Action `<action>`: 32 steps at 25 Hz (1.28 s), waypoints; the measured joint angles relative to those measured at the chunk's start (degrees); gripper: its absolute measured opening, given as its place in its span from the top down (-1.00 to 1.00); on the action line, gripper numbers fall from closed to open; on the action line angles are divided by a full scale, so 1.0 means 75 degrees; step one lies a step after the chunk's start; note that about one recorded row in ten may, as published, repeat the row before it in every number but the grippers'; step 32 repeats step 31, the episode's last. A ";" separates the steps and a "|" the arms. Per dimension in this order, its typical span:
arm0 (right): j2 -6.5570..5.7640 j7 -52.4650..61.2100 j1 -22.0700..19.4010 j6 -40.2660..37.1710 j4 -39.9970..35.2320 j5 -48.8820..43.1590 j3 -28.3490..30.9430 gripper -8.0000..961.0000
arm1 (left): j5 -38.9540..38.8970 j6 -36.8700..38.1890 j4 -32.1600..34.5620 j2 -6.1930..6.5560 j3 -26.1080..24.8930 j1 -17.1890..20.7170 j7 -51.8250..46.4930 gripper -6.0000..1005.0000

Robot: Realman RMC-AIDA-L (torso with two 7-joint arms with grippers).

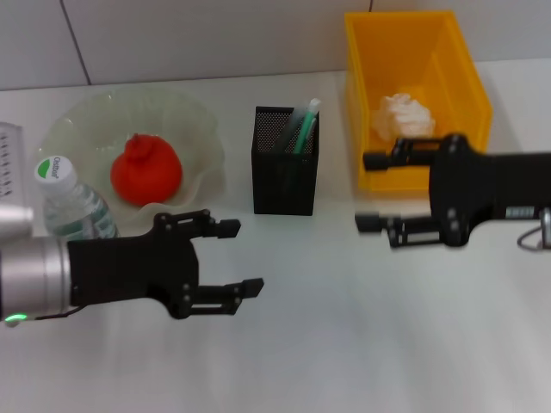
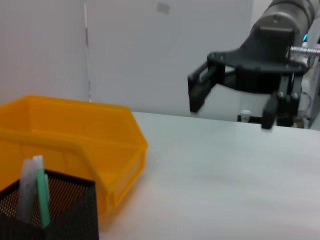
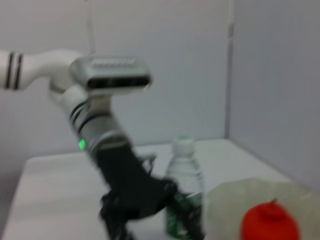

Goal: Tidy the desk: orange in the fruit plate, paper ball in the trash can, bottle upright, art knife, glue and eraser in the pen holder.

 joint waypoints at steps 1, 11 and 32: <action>0.0003 -0.0039 -0.0001 -0.0100 0.0015 -0.0090 -0.0037 -0.54 | 0.0114 0.0148 0.0192 -0.0021 -0.0108 0.0095 -0.0064 -0.60; 0.0021 -0.0194 0.0146 0.0466 0.0570 -0.0317 -0.1607 -0.54 | 0.0849 0.0982 0.1187 -0.0073 -0.0328 0.0376 -0.0735 -0.60; -0.0001 0.0010 0.0295 0.0804 0.0630 -0.0399 -0.2255 -0.54 | 0.1213 0.1309 0.1471 -0.0084 -0.0696 0.0465 -0.0804 -0.60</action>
